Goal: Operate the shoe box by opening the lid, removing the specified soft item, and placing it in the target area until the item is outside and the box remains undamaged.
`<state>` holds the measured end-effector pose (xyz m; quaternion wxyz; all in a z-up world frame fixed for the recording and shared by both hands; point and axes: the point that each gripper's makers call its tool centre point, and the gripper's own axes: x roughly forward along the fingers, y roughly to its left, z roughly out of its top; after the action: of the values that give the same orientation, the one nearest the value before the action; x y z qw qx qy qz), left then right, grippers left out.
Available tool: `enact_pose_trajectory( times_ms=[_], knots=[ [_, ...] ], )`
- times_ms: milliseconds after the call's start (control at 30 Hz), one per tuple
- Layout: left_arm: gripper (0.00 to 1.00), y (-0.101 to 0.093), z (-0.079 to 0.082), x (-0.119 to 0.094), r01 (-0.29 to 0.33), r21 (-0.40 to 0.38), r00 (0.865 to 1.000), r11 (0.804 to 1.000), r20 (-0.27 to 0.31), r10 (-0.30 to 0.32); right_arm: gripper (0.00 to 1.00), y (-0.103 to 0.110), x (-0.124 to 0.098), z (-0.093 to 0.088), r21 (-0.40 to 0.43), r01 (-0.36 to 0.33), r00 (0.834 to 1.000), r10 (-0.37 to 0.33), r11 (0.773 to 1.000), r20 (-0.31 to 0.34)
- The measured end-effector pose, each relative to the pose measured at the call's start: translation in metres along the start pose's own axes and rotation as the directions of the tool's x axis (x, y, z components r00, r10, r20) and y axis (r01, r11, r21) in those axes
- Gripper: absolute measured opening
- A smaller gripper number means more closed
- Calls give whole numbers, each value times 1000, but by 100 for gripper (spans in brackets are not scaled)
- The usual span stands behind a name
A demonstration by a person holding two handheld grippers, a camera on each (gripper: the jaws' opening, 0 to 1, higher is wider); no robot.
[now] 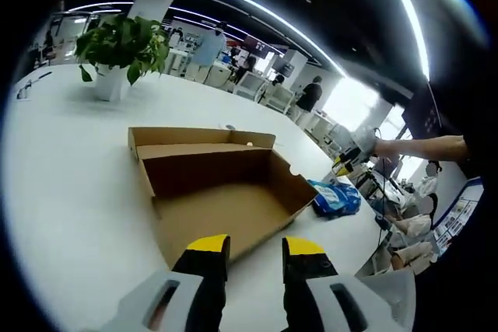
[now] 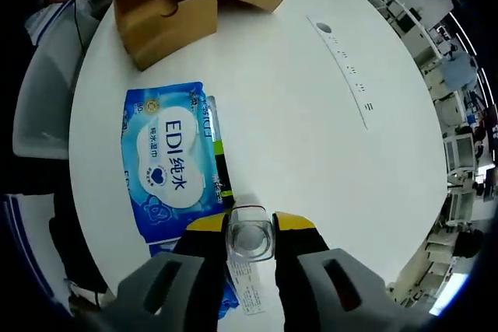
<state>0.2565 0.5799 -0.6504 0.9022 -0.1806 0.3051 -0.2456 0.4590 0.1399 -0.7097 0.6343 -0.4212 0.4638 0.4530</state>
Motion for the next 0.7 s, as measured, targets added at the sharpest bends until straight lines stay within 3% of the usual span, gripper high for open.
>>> enact_pose_trajectory(
  times_ms=[700],
  knots=[
    [27,0,2,1,-1,-7,1000,1000,17,1,24,-12,-16,-5,-1,57,998,-57,998,5]
  ],
)
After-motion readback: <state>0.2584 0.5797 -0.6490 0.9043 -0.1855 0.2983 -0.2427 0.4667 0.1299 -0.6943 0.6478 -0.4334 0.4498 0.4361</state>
